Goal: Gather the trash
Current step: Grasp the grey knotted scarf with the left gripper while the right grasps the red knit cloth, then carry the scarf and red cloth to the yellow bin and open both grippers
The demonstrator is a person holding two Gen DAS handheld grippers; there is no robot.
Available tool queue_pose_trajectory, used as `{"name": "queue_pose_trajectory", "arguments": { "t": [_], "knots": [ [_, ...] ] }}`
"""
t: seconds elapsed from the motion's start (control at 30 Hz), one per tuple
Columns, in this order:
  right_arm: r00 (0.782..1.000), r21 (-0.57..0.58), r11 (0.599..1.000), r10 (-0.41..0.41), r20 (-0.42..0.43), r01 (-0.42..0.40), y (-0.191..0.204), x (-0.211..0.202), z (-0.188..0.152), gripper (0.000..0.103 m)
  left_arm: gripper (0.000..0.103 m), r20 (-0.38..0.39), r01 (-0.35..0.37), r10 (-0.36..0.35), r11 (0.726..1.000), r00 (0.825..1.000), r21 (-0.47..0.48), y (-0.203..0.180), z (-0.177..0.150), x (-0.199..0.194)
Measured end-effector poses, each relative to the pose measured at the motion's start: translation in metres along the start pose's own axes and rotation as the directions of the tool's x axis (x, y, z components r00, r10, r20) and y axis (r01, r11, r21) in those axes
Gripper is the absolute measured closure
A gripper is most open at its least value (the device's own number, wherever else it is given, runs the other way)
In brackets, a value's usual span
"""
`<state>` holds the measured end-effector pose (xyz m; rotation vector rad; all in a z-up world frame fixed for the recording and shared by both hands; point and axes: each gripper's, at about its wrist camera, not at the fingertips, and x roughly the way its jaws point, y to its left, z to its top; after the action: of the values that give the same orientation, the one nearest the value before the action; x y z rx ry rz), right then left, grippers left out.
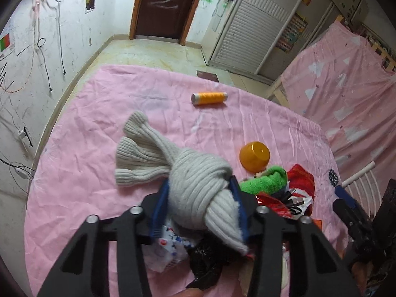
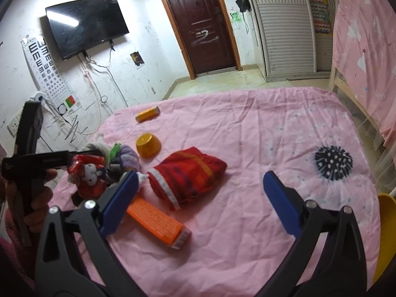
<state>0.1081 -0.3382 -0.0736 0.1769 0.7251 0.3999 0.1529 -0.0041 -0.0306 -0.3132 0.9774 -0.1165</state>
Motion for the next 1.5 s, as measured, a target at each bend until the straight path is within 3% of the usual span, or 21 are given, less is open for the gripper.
{"name": "queue_pose_trajectory", "arguments": {
  "t": [0.13, 0.37, 0.63, 0.77, 0.9, 1.0, 1.17, 1.27, 1.5],
  "knots": [
    [1.000, -0.022, 1.000, -0.005, -0.020, 0.005, 0.007, 0.008, 0.002, 0.006, 0.066, 0.056, 0.045, -0.042, 0.998, 0.998, -0.045, 0.009, 0.005, -0.019],
    [0.997, -0.070, 0.996, -0.051, -0.065, 0.047, 0.018, 0.027, 0.007, 0.006, 0.065, 0.135, 0.117, -0.111, 0.992, 0.985, -0.039, 0.008, 0.011, -0.052],
    [0.988, -0.124, 0.990, -0.088, -0.125, 0.073, 0.031, 0.050, 0.010, 0.006, 0.065, 0.247, 0.102, -0.101, 0.995, 0.964, 0.011, -0.003, 0.005, -0.085],
    [0.984, -0.135, 0.987, -0.103, -0.148, 0.083, 0.031, 0.059, 0.013, 0.007, 0.065, 0.263, 0.106, -0.111, 0.994, 0.958, 0.032, -0.008, 0.000, -0.096],
    [0.976, -0.141, 0.990, -0.060, -0.212, 0.030, 0.032, 0.071, 0.012, 0.018, 0.065, 0.262, 0.119, -0.123, 0.992, 0.957, 0.030, -0.008, -0.001, -0.100],
    [0.978, -0.124, 0.992, -0.053, -0.202, 0.028, 0.028, 0.071, 0.014, 0.031, 0.065, 0.254, 0.125, -0.129, 0.992, 0.959, 0.031, -0.007, -0.003, -0.099],
    [0.982, -0.139, 0.990, -0.043, -0.185, 0.018, 0.031, 0.067, 0.014, 0.071, 0.065, 0.239, 0.122, -0.125, 0.992, 0.963, 0.026, -0.001, -0.005, -0.096],
    [0.986, -0.173, 0.984, -0.062, -0.152, 0.036, 0.040, 0.061, 0.013, 0.077, 0.065, 0.233, 0.128, -0.128, 0.992, 0.964, 0.015, 0.002, -0.007, -0.095],
    [0.999, -0.096, 0.995, -0.021, -0.045, 0.016, 0.028, 0.033, 0.018, 0.077, 0.065, 0.246, 0.112, -0.113, 0.994, 0.963, 0.017, -0.002, -0.009, -0.099]
  ]
}}
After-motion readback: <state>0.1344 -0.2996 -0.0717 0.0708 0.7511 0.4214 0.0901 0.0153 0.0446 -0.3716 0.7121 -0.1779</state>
